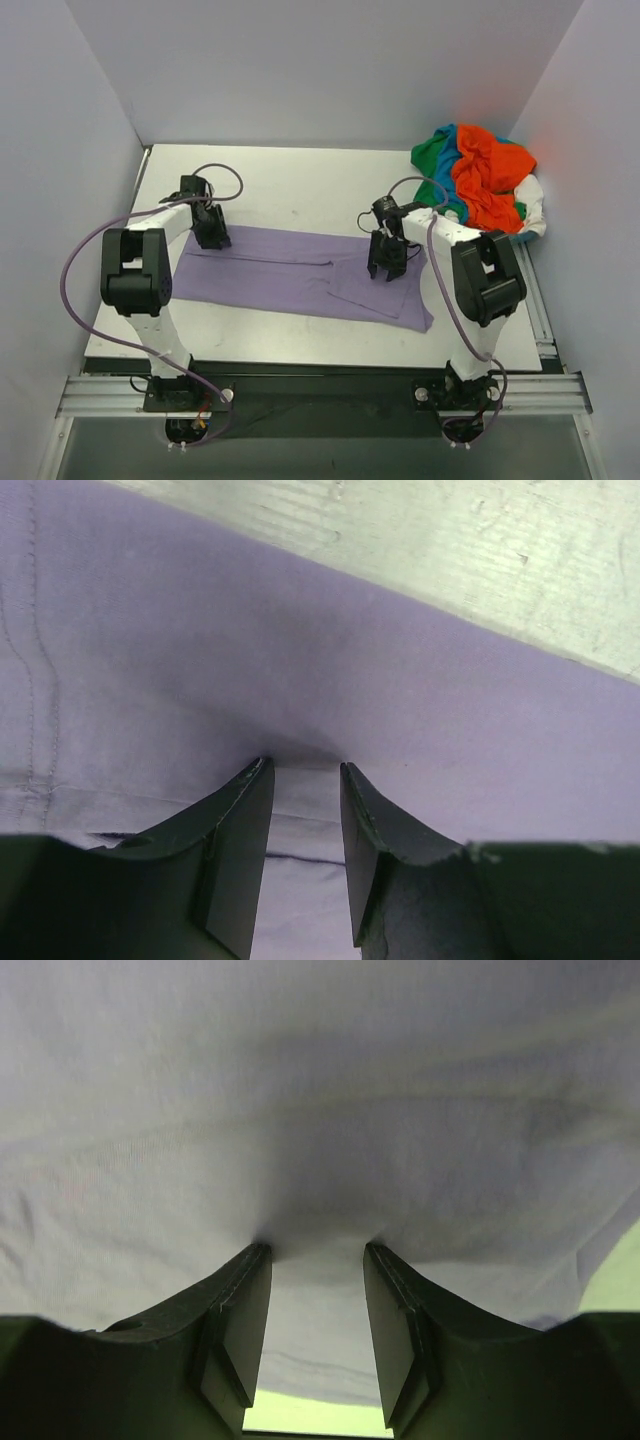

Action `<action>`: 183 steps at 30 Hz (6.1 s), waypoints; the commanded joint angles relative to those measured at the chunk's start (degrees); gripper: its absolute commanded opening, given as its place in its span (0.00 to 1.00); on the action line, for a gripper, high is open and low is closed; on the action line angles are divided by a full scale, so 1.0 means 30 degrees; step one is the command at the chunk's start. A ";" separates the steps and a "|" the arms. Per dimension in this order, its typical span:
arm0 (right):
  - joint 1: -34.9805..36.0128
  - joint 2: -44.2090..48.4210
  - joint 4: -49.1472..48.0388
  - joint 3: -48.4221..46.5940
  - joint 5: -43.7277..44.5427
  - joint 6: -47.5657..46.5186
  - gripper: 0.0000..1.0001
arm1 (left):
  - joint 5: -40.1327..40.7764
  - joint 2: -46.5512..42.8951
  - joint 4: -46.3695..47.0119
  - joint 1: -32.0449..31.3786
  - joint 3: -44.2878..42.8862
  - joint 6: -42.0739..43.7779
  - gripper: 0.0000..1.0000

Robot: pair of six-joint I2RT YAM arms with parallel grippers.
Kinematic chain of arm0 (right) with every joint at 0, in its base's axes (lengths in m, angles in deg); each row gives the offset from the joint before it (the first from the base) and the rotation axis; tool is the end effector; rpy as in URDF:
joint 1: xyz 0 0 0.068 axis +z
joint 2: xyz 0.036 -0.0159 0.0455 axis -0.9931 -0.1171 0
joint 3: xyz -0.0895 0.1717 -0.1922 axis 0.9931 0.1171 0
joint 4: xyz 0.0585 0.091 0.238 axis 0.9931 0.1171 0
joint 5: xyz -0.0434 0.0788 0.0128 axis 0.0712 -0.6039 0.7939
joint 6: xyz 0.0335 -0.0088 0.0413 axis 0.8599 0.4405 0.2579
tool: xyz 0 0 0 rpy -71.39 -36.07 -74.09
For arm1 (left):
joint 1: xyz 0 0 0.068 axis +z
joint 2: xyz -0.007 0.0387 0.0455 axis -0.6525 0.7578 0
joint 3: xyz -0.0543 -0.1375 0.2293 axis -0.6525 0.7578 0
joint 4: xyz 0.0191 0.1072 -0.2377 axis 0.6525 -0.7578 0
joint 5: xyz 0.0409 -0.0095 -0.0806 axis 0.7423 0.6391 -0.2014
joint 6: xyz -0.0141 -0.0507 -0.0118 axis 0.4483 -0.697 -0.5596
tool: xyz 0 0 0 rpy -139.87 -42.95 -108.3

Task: Fold and stack the t-shirts
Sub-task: Rotate the tshirt 90 degrees

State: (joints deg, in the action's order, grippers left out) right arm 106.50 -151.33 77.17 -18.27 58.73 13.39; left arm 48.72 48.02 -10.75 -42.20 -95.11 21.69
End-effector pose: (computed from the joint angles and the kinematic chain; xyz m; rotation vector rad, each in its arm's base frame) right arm 0.3284 0.1451 0.1664 0.1636 2.8133 0.3889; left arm 0.3800 -0.0137 0.1648 -0.3951 2.6974 -0.2597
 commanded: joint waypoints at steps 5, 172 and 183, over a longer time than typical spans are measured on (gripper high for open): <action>-0.0182 -0.3590 0.2500 -0.4623 0.0739 -0.0665 0.42 | 0.1998 -0.1347 -0.1306 0.1195 0.1194 -0.0922 0.44; 0.9715 0.9294 -0.0660 0.6786 0.1500 0.9318 0.44 | 0.2351 -1.6761 -0.3741 -1.1198 1.2563 -0.8601 0.44; 1.4227 1.0820 -0.2652 1.0277 0.1852 1.3627 0.45 | 0.2146 -1.5970 -0.3561 -1.0348 1.1978 -0.7868 0.44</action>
State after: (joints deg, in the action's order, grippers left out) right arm 146.95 -119.97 69.61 11.21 61.07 48.84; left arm 55.80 0.00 -22.88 -73.61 -57.06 -3.60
